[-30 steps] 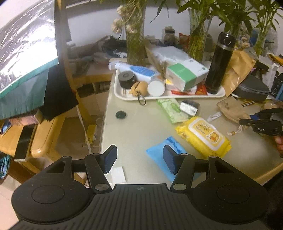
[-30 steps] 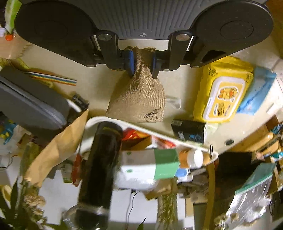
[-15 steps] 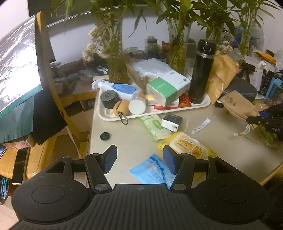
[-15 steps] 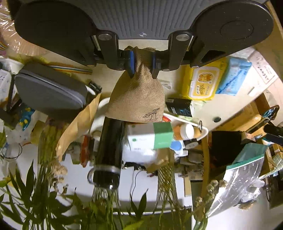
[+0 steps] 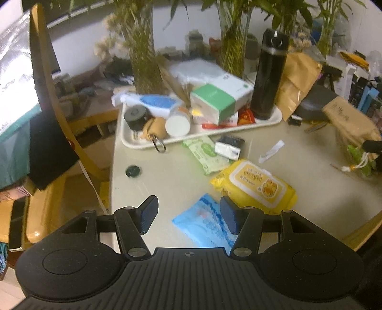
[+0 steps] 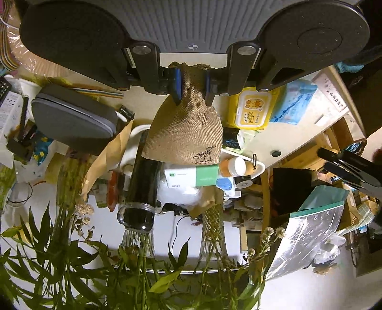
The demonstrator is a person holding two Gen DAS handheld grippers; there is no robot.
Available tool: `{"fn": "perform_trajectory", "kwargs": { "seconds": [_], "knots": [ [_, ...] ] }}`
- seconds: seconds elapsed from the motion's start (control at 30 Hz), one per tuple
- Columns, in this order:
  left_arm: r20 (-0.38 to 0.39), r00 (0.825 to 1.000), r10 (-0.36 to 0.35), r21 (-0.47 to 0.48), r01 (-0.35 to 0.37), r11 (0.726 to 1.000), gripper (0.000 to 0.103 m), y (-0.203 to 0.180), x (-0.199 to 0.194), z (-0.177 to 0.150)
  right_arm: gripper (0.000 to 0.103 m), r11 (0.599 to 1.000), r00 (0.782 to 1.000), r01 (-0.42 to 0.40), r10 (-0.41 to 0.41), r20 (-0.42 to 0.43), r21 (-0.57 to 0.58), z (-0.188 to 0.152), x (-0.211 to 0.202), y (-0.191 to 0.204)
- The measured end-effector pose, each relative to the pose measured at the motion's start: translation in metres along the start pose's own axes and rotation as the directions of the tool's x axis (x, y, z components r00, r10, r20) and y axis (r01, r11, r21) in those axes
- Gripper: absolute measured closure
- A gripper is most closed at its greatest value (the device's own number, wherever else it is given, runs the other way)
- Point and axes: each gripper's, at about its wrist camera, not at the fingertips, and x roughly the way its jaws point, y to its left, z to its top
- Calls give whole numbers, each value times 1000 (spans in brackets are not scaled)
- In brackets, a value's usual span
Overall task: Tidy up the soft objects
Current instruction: 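Lift the pouch with the right tool while the left tool grasps the blue wipes pack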
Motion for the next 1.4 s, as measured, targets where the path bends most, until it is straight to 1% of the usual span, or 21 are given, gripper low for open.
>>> {"fn": "perform_trajectory", "kwargs": {
  "seconds": [0.13,0.27,0.37,0.47,0.6,0.67,0.73,0.77,0.8,0.83,0.9,1.0,1.17,1.27,1.3,1.37,1.4],
  "knots": [
    [-51,998,-44,-22,43,999,46,11,24,-6,82,1000,1000,2,-2,8,11,-3,-10,1],
    [-121,988,-99,-93,88,992,46,23,46,-12,82,999,1000,9,-10,17,36,-8,-19,1],
    [-205,967,-154,-169,121,978,46,28,65,-16,82,999,1000,14,-15,19,51,-12,-24,0],
    [-283,942,-180,-229,115,966,46,31,82,-18,82,998,1000,16,-18,21,69,-14,-28,-1],
    [-357,905,-230,-323,111,940,33,35,103,-14,82,998,1000,23,-24,20,65,-16,-32,0],
    [-382,884,-270,-365,124,923,32,35,113,-10,82,998,999,25,-27,22,63,-16,-34,1],
    [-408,863,-298,-408,119,905,32,35,122,-8,82,998,999,29,-31,23,60,-16,-35,2],
    [-417,856,-306,-427,113,897,32,35,126,-7,82,998,999,32,-33,23,60,-16,-36,3],
    [-424,850,-312,-443,106,890,24,35,130,-5,82,998,999,33,-34,24,60,-17,-38,3],
    [-421,847,-326,-465,107,879,23,35,133,-3,82,998,999,33,-35,24,62,-18,-39,3],
    [-423,846,-325,-485,91,870,22,35,137,1,82,997,999,33,-35,24,69,-19,-40,3],
    [-456,833,-314,-480,68,875,15,29,142,6,82,996,999,34,-35,22,78,-21,-42,2],
    [-529,810,-252,-396,27,918,14,12,151,14,82,994,999,38,-39,15,100,-24,-45,3],
    [-562,799,-216,-349,7,937,16,4,155,16,82,993,999,35,-38,19,111,-25,-49,3],
    [-569,797,-204,-341,-3,940,18,3,156,16,82,993,999,34,-37,22,114,-26,-50,4],
    [-586,794,-159,-313,-41,949,26,-2,158,19,81,993,999,33,-36,25,118,-27,-52,5],
    [-588,795,-149,-303,-46,952,28,-4,158,19,81,993,999,32,-36,26,117,-27,-53,5]
  ]
}}
